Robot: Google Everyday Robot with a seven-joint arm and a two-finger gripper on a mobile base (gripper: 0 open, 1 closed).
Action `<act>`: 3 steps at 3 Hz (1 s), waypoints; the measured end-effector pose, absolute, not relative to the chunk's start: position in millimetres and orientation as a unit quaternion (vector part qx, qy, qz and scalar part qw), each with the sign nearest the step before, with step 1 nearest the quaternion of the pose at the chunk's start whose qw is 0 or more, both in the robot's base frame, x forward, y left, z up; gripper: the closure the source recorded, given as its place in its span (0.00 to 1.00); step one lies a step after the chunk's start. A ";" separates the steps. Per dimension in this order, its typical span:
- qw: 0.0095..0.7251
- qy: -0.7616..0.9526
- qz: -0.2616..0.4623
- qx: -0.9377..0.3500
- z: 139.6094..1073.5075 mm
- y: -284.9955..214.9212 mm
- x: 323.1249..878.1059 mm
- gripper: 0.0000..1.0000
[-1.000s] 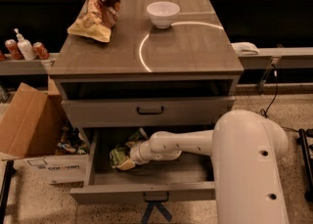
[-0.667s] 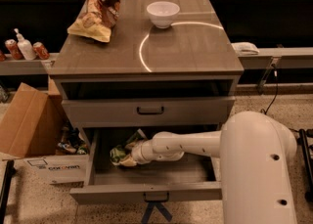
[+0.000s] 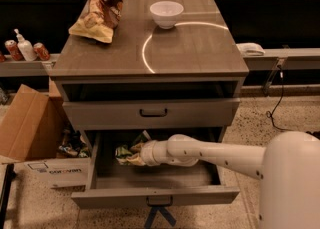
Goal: Pick green jalapeno chip bag from middle drawer and place on counter
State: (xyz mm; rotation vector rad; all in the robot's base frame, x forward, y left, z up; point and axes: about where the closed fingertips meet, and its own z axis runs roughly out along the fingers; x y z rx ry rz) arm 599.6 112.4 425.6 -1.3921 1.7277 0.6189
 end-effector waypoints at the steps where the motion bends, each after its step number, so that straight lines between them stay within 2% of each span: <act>1: 0.434 0.664 0.270 -0.545 457.1 88.6 588.4 1.00; 3: 0.432 0.649 0.274 -0.563 469.4 93.2 573.7 1.00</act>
Offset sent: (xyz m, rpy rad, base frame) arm -0.0079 -0.0170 0.0262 0.0660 -0.0229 0.0187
